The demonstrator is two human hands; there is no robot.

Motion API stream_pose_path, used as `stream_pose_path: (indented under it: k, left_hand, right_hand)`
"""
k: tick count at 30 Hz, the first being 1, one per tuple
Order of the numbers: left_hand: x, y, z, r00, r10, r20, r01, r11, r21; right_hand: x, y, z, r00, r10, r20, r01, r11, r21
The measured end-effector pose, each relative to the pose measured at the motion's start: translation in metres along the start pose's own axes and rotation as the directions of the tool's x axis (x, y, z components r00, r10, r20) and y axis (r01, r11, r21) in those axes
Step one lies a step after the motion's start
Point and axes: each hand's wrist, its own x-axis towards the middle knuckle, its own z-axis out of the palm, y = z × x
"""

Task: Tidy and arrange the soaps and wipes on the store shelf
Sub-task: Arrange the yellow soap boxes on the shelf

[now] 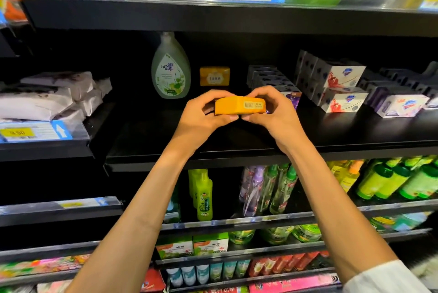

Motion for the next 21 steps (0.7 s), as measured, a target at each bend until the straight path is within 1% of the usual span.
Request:
stream_pose_path:
  k: [4, 8, 12, 15, 21]
  left_hand:
    - [0.0001, 0.0003, 0.0011, 0.998, 0.038, -0.048, -0.038, 0.999, 0.005]
    - [-0.0001, 0.001, 0.0018, 0.998, 0.054, -0.03, -0.054, 0.999, -0.005]
    - [-0.0005, 0.0032, 0.0041, 1.0, 0.016, 0.006, -0.016, 0.999, -0.04]
    - [-0.0018, 0.0048, 0.0043, 1.0, -0.011, 0.026, 0.012, 0.999, -0.051]
    - [-0.0028, 0.0075, 0.0022, 0.992, -0.112, -0.059, 0.098, 0.974, -0.205]
  right_hand:
    - [-0.0006, -0.0012, 0.0015, 1.0, -0.021, -0.002, 0.021, 1.0, -0.017]
    - [-0.002, -0.0043, 0.0022, 0.999, -0.049, -0.016, 0.049, 0.999, -0.018]
    - [-0.0043, -0.006, 0.0008, 0.994, -0.074, -0.085, 0.073, 0.997, -0.015]
    - [-0.0046, -0.0049, -0.0006, 0.991, -0.086, -0.101, 0.085, 0.996, -0.023]
    - [-0.0064, -0.0094, 0.0009, 0.99, -0.087, -0.109, 0.09, 0.996, 0.018]
